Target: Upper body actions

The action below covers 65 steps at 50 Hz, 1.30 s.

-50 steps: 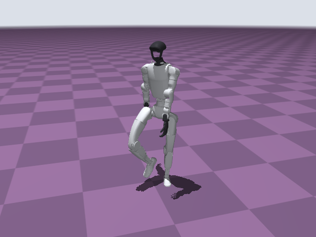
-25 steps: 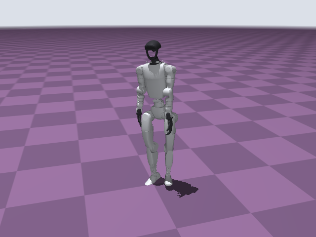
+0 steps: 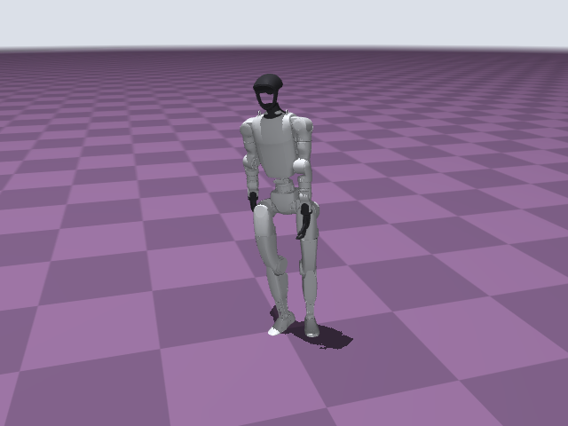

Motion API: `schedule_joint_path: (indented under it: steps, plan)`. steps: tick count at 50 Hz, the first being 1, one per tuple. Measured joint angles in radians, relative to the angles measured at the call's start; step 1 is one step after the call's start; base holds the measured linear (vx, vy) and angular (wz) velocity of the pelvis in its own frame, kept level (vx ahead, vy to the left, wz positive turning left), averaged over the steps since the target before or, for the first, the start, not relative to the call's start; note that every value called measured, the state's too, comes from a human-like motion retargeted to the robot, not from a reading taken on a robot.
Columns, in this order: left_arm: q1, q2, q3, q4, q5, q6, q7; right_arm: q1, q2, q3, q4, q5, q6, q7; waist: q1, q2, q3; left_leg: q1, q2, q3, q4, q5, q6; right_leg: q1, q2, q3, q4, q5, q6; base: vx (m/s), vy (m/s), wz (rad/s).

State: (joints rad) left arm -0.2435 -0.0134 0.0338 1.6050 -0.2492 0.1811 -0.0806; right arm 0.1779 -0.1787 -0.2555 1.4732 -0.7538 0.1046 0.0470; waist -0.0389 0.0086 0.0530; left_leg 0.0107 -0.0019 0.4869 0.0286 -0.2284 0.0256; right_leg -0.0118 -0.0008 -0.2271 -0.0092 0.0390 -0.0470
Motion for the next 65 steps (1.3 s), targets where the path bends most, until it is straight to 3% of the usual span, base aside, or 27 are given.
schedule_joint_path:
  steps: [6,12,15,18,20,22,23,27,31,37,43,48,53,55,57,58,61,65]
  plan:
    - [0.072,0.030,0.032,0.014,0.047,-0.011,0.050,-0.049,-0.018,0.006,0.110,0.122,0.005,-0.066,0.003,0.015,-0.008,0.002,0.022,0.002,0.028,-0.015,-0.017,0.006,0.016,0.007,0.005,-0.010,-0.018,0.10,-0.06,-0.08]
    - [0.220,0.071,0.053,0.057,0.050,0.009,0.096,-0.174,0.004,0.114,0.165,0.294,-0.006,-0.104,0.037,0.021,-0.007,-0.036,0.065,-0.011,0.202,-0.019,-0.053,0.032,0.008,0.013,0.014,-0.025,-0.039,0.15,-0.10,-0.08]
    - [0.313,0.099,0.041,0.082,0.101,0.027,0.069,-0.277,0.042,0.177,0.127,0.307,0.003,-0.053,0.057,0.002,0.013,-0.133,0.129,0.011,0.465,0.163,-0.049,0.043,-0.023,0.020,0.031,-0.035,-0.050,0.07,-0.14,-0.01]
    - [0.378,0.135,0.017,0.095,0.180,0.050,0.045,-0.404,0.088,0.174,0.042,0.332,-0.008,0.037,0.107,0.000,0.066,-0.391,0.235,-0.075,0.881,0.389,0.031,0.059,-0.021,0.006,0.033,-0.032,-0.063,-0.11,-0.24,0.09]
    - [0.426,0.152,0.000,0.095,0.228,0.073,0.018,-0.494,0.110,0.152,-0.019,0.371,-0.012,0.115,0.167,0.005,0.105,-0.536,0.312,-0.095,1.128,0.331,0.049,0.077,-0.004,0.016,0.025,-0.017,-0.078,-0.06,-0.25,-0.57]
    - [0.462,0.157,-0.002,0.095,0.292,0.113,-0.020,-0.580,0.141,0.094,-0.086,0.408,0.013,0.151,0.263,0.039,0.118,-0.686,0.466,-0.089,1.351,0.251,0.066,0.082,0.056,0.046,0.011,-0.002,-0.109,-0.08,-0.17,-0.95]
    - [0.482,0.156,0.002,0.095,0.326,0.130,-0.039,-0.619,0.156,0.069,-0.122,0.427,0.017,0.153,0.311,0.046,0.128,-0.756,0.499,-0.100,1.433,0.212,0.067,0.083,0.069,0.066,0.011,0.005,-0.119,-0.08,-0.13,-1.18]
    - [0.571,0.152,0.013,0.095,0.407,0.136,-0.139,-0.734,0.174,0.101,-0.237,0.483,-0.034,0.214,0.431,0.021,0.169,-0.965,0.532,-0.107,1.621,0.113,0.056,0.087,0.055,0.155,0.031,0.015,-0.136,0.02,-0.06,-1.18]
    - [0.610,0.128,0.037,0.095,0.437,0.149,-0.140,-0.811,0.152,0.143,-0.278,0.386,-0.105,0.223,0.495,0.000,0.205,-1.041,0.533,-0.076,1.658,0.083,0.060,0.098,0.023,0.209,0.058,0.005,-0.140,0.03,-0.03,-0.70]
    - [0.559,0.136,0.041,0.095,0.505,0.071,-0.252,-0.790,0.135,0.155,-0.307,0.279,-0.196,0.181,0.482,-0.005,0.175,-1.028,0.509,-0.096,1.605,0.097,0.074,0.094,0.024,0.173,0.056,-0.007,-0.140,0.03,-0.02,0.29]
    - [0.486,0.151,0.096,0.072,0.434,0.069,-0.176,-0.691,0.125,0.129,-0.250,0.200,-0.197,0.145,0.414,-0.003,0.094,-0.830,0.451,-0.103,1.418,0.138,0.047,0.056,0.037,0.106,0.029,-0.006,-0.132,0.00,0.03,0.67]
    - [0.444,0.153,0.148,0.010,0.311,0.077,-0.136,-0.557,0.120,0.103,-0.141,0.135,-0.158,0.103,0.306,-0.015,0.033,-0.575,0.301,-0.092,1.083,0.202,0.028,0.042,0.013,0.033,0.013,-0.021,-0.109,0.05,0.10,0.87]
    - [0.389,0.156,0.154,-0.039,0.265,0.064,-0.090,-0.395,0.105,0.064,-0.004,0.087,-0.103,0.027,0.234,-0.006,-0.014,-0.277,0.118,-0.099,0.525,0.243,-0.043,0.035,0.021,-0.028,0.008,-0.041,-0.091,0.04,0.14,0.67]
    - [0.372,0.155,0.150,-0.056,0.246,0.056,-0.070,-0.341,0.096,0.050,0.060,0.069,-0.070,-0.009,0.200,0.005,-0.021,-0.157,0.055,-0.122,0.320,0.072,-0.065,0.041,0.035,-0.056,0.009,-0.052,-0.087,0.02,0.13,0.63]
    - [0.357,0.144,0.150,-0.069,0.221,0.051,-0.057,-0.296,0.087,0.040,0.114,0.052,-0.038,-0.049,0.159,0.024,-0.023,-0.065,0.053,-0.019,0.153,-0.012,-0.035,0.051,0.053,-0.087,0.008,-0.063,-0.082,-0.02,0.14,0.68]
    - [0.350,0.133,0.154,-0.075,0.212,0.050,-0.054,-0.273,0.082,0.037,0.135,0.042,-0.027,-0.069,0.141,0.031,-0.025,-0.044,0.027,-0.019,0.087,0.001,-0.012,0.056,0.055,-0.096,0.006,-0.068,-0.077,-0.02,0.17,0.58]
    - [0.321,0.101,0.174,-0.082,0.199,0.041,-0.062,-0.214,0.071,0.049,0.156,0.028,-0.009,-0.111,0.074,0.032,-0.036,-0.040,0.014,-0.056,-0.006,0.066,-0.042,0.040,0.043,-0.133,0.002,-0.075,-0.064,-0.10,0.20,0.67]
    - [0.292,0.085,0.142,-0.091,0.203,0.017,-0.077,-0.155,0.071,0.030,0.142,0.025,-0.017,-0.149,0.047,0.021,-0.008,-0.067,-0.008,-0.087,0.004,0.058,-0.012,0.037,0.021,-0.166,-0.008,-0.066,-0.046,-0.15,0.16,0.39]
